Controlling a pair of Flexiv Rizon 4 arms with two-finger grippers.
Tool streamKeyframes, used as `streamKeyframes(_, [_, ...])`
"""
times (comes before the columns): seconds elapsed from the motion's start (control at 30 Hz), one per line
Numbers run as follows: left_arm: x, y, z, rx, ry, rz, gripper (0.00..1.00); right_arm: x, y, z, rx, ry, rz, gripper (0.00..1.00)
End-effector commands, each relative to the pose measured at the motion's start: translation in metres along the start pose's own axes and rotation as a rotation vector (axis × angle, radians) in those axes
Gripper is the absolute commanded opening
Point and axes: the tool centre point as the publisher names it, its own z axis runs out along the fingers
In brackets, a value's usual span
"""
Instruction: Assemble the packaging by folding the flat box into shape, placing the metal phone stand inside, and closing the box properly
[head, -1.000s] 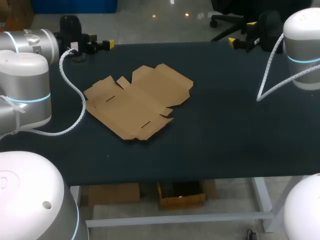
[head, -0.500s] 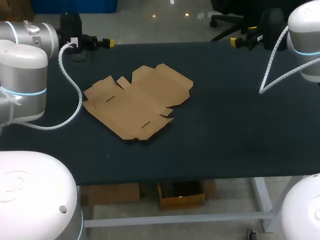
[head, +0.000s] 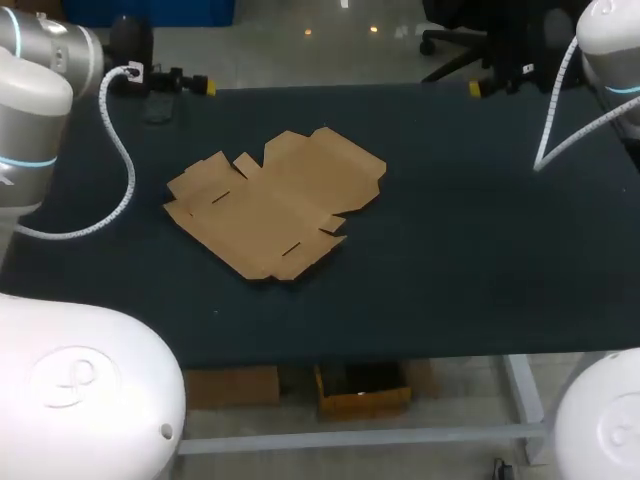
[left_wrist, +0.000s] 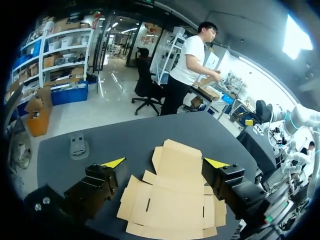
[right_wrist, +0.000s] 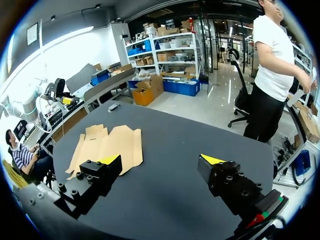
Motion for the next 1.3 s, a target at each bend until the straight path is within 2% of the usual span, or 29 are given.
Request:
streamKeyframes(0.03, [-0.003, 0.004, -0.005, -0.174, -0.007, -0.035, 1.00, 0.008, -0.005, -0.007, 0.157, -0.023, 0.024, 1.00])
streamKeyframes(0.2, [-0.004, 0.014, -0.009, -0.226, -0.025, -0.070, 1.00, 0.014, -0.015, -0.014, 0.179, 0.022, 0.064, 1.00])
streamKeyframes(0.37, [-0.005, 0.022, -0.015, -0.290, -0.054, -0.106, 1.00, 0.018, -0.026, -0.019, 0.239, 0.059, 0.131, 1.00])
streamKeyframes(1.07, [-0.005, 0.022, -0.015, -0.290, -0.054, -0.106, 1.00, 0.018, -0.026, -0.019, 0.239, 0.059, 0.131, 1.00])
streamKeyframes(1.3, [-0.013, 0.029, -0.002, -0.409, -0.042, -0.093, 1.00, 0.021, -0.036, -0.017, 0.316, 0.072, 0.202, 1.00])
